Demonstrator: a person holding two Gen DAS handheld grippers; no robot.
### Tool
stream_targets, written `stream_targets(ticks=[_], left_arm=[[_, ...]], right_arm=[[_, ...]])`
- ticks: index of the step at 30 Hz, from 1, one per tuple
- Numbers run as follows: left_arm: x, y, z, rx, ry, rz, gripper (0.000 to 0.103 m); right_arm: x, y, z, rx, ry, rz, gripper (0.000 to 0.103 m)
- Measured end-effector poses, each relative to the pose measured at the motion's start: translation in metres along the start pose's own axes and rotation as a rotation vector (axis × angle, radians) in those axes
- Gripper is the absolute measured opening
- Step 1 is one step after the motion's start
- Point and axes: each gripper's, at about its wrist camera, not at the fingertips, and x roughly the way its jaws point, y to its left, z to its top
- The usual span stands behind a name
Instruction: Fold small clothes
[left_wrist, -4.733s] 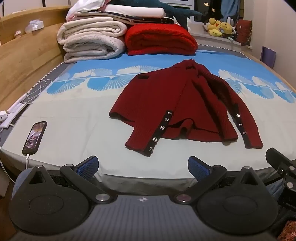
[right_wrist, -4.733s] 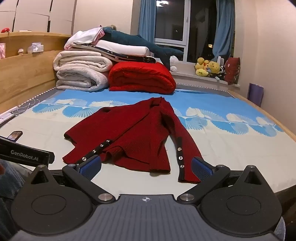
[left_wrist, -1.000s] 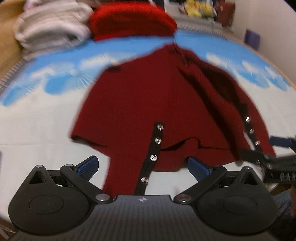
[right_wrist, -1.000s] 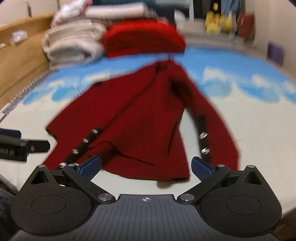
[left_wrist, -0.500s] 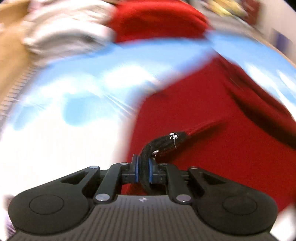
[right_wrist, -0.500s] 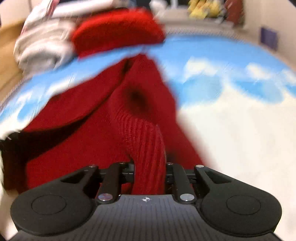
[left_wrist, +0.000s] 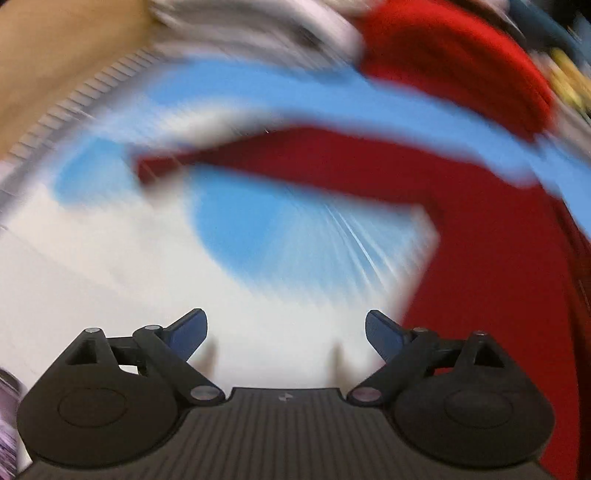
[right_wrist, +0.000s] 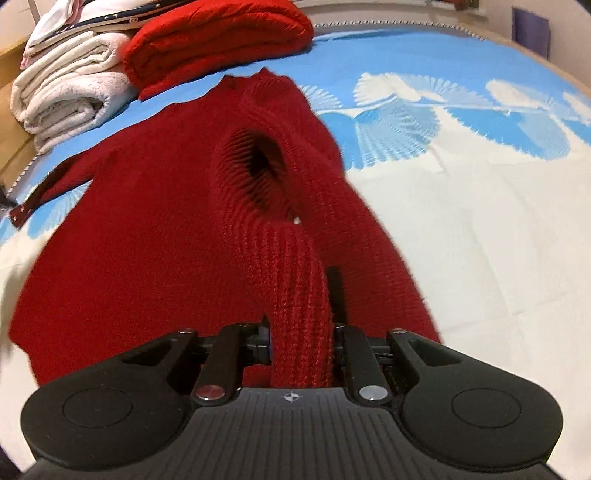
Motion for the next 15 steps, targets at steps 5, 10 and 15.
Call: stream_targets(ticks=[5, 10, 15], left_arm=[[0.014, -0.048, -0.084, 0.18, 0.114, -0.087, 0.092], [-0.031, -0.058, -0.101, 0.175, 0.015, -0.117, 0.018], [-0.082, -0.036, -0.131, 0.164, -0.025, -0.097, 0.016]], right_arm=[[0.008, 0.009, -0.001, -0.02, 0.028, 0.063, 0.026], [0.017, 0.014, -0.008, -0.102, 0.023, 0.031, 0.025], [-0.002, -0.005, -0.007, 0.011, 0.01, 0.084, 0.016]])
